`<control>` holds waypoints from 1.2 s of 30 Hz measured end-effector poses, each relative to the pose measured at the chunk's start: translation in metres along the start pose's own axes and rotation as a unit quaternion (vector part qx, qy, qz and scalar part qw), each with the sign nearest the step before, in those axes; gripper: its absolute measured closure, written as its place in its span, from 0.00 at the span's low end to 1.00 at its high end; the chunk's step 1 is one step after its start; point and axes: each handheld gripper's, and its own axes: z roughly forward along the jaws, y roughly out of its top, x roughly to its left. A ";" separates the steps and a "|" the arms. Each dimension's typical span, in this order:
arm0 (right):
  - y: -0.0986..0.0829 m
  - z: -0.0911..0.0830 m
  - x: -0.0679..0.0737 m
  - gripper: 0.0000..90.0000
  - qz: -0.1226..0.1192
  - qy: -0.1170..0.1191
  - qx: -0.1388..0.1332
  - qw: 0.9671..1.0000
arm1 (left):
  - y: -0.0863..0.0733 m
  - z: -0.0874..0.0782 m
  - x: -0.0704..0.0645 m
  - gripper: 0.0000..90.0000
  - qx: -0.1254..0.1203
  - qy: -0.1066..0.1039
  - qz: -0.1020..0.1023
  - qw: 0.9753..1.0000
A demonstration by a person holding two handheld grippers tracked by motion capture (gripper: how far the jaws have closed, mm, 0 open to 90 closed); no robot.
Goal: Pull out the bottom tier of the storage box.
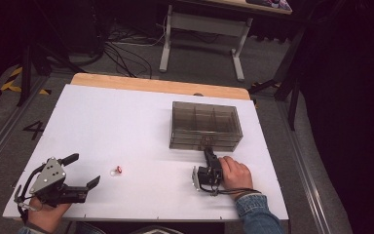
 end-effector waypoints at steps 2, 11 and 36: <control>0.000 -0.002 0.002 0.89 0.018 0.002 0.006 1.000 | 0.000 0.000 0.000 0.05 -0.001 0.001 0.002 1.000; 0.000 -0.004 -0.001 0.89 0.005 0.005 0.000 1.000 | 0.000 -0.001 0.000 0.05 -0.001 0.001 -0.003 1.000; 0.000 -0.022 -0.003 0.85 0.028 0.030 -0.006 0.999 | -0.001 -0.002 0.001 0.05 -0.001 0.002 0.001 1.000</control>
